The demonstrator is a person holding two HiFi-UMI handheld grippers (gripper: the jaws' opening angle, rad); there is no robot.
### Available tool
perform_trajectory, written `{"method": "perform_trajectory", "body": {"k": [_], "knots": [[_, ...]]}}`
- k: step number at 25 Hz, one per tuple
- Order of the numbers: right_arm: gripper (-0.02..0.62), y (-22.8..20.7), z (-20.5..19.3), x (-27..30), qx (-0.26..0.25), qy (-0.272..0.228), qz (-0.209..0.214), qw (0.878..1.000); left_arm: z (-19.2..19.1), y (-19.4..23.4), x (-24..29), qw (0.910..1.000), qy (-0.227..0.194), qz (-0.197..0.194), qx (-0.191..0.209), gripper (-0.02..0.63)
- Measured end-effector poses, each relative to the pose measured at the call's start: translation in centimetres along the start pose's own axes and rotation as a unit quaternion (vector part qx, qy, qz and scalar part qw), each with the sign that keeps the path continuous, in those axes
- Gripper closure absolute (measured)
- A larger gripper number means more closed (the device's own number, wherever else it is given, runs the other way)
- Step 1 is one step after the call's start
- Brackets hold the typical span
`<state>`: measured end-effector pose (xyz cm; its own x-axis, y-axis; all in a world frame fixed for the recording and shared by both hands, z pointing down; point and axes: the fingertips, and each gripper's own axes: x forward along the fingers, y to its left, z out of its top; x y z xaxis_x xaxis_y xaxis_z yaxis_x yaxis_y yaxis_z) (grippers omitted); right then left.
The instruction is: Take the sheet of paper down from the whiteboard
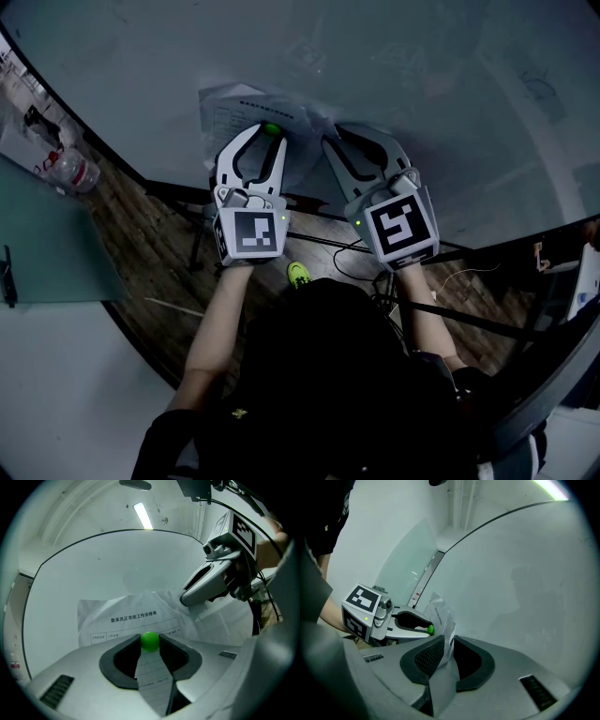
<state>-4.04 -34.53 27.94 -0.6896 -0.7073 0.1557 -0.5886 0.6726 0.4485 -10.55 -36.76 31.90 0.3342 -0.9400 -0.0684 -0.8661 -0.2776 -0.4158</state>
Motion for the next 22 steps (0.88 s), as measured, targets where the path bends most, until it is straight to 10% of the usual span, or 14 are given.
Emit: {"method": "perform_trajectory", "body": {"k": [22], "knots": [[0.576, -0.72, -0.18, -0.15, 0.001, 0.003, -0.023, 1.000, 0.23, 0.00, 0.03, 1.0000, -0.002, -0.004, 0.001, 0.469]]}}
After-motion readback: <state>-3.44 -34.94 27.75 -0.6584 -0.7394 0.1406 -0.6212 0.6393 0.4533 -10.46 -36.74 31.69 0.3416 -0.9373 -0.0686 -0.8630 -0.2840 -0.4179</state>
